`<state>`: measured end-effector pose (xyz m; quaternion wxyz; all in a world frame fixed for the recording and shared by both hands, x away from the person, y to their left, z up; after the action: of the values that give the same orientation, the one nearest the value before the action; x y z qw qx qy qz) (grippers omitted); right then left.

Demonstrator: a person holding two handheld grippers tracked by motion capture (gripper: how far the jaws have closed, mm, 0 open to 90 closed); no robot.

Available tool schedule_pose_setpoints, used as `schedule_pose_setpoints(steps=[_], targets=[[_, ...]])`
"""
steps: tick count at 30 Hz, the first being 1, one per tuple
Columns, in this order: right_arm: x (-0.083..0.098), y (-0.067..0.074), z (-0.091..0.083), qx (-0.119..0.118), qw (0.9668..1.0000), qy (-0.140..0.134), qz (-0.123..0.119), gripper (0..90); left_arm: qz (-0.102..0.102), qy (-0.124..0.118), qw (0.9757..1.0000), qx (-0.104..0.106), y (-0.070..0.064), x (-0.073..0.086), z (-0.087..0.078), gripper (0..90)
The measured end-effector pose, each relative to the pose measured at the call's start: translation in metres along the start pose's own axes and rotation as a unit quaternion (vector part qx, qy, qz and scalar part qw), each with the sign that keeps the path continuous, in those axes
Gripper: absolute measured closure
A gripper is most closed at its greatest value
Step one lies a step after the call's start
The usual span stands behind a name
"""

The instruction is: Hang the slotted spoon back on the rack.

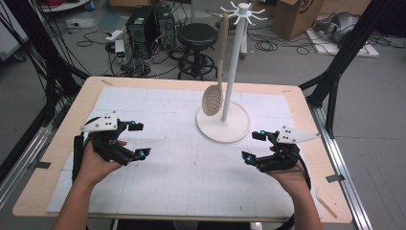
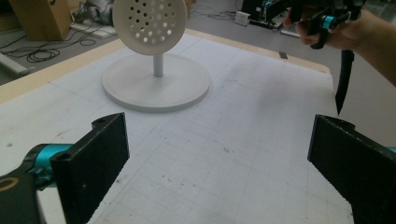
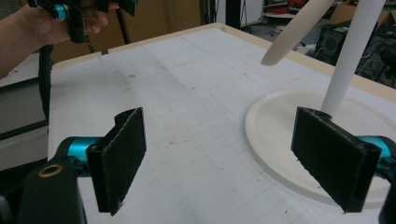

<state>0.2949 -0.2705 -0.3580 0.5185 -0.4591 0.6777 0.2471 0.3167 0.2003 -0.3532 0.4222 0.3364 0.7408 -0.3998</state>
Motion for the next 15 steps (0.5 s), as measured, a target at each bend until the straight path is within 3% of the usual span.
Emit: schedule_pose_setpoints(steps=[15], targets=[[-0.0002,0.0004,0.0013,0.0,1.0,0.002,-0.004,17.5,0.005,0.003,1.0,0.002,-0.0025,0.0016,0.0021,6.0]])
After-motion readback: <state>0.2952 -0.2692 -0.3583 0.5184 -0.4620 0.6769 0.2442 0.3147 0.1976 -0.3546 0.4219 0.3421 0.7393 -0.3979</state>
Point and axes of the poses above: each handheld gripper's, and its own axes: z roughly forward along the jaws, x roughly out of its underside, y roughly to its left, the point moved 1 cm from there along z, roughly forward along the jaws, and after that the axes turned 13 degrees about -z, right-handed, at the moved point
